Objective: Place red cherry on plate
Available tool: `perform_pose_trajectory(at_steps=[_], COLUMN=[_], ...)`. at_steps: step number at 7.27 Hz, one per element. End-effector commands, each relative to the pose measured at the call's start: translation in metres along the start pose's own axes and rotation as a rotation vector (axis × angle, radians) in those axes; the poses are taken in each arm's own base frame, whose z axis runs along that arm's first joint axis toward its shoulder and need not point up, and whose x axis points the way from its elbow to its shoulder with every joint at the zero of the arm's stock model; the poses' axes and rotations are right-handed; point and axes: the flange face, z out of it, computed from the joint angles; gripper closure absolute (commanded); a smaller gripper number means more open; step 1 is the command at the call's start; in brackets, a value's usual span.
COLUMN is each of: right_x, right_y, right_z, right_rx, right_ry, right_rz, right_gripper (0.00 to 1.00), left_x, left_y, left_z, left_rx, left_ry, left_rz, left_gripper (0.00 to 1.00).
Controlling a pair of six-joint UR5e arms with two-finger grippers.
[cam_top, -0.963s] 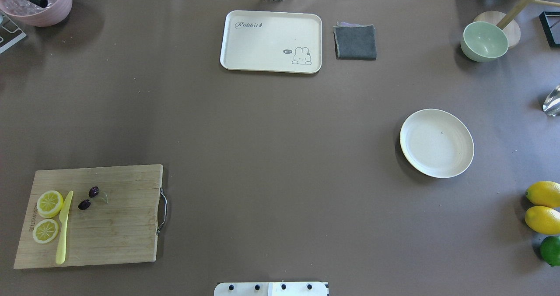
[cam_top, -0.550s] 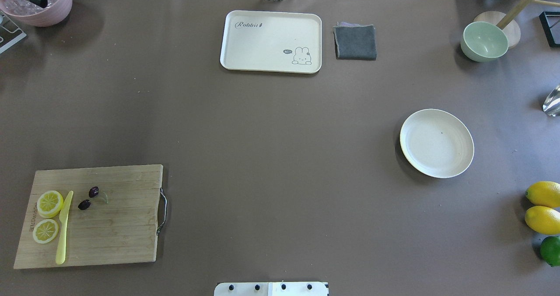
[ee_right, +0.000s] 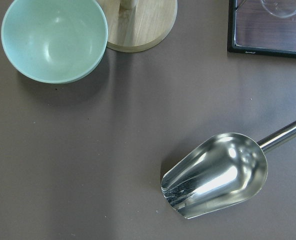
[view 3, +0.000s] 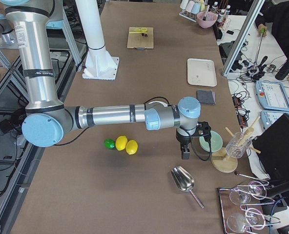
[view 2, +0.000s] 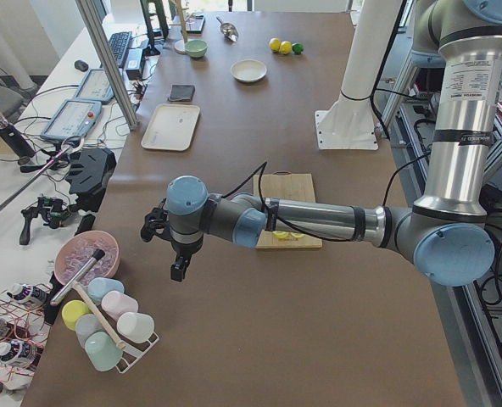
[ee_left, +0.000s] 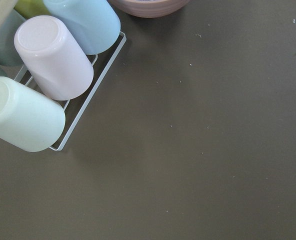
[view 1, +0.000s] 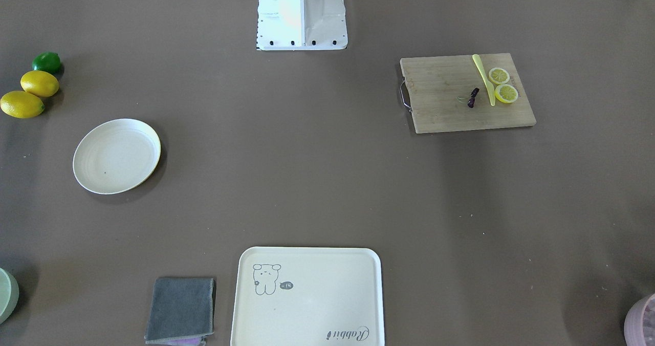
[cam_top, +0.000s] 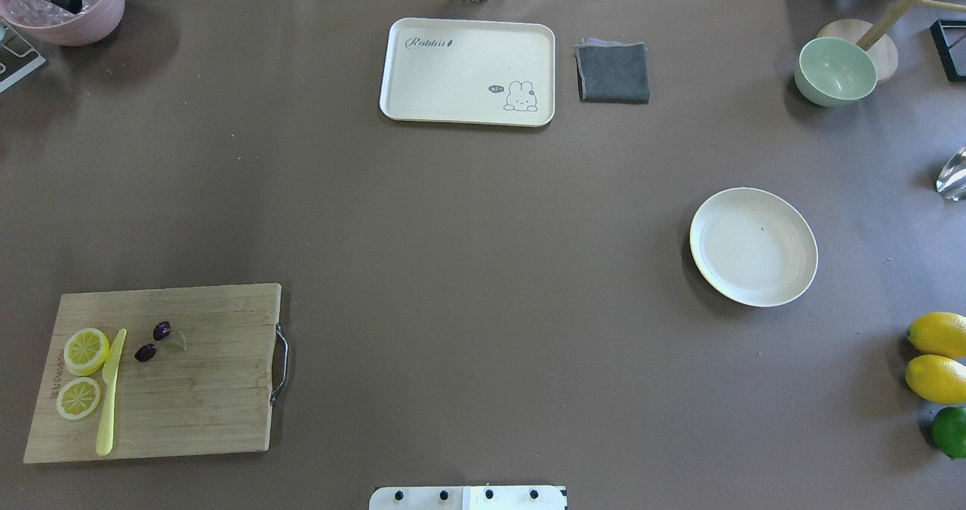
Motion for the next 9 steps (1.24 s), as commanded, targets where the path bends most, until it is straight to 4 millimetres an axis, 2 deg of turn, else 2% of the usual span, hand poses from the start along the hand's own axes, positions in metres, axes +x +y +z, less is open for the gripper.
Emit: perform_pose_trajectory(at_steps=[1,9], right_x=[-0.0002,-0.0027], right_y=[0.0,-0.0041], right_z=[-0.0002,-0.0025], right_rx=[0.001,0.003], right_ry=[0.0,0.0], right_rz=[0.0,-0.001], right_gripper=[0.0,0.0], left_x=[0.0,0.0041], left_y=[-0.0001,-0.0075], left_z=[0.0,-0.0016], left_rx=[0.0,0.006], left_ry=[0.0,0.001], left_rz=[0.0,0.01], left_gripper=[0.02,0.02])
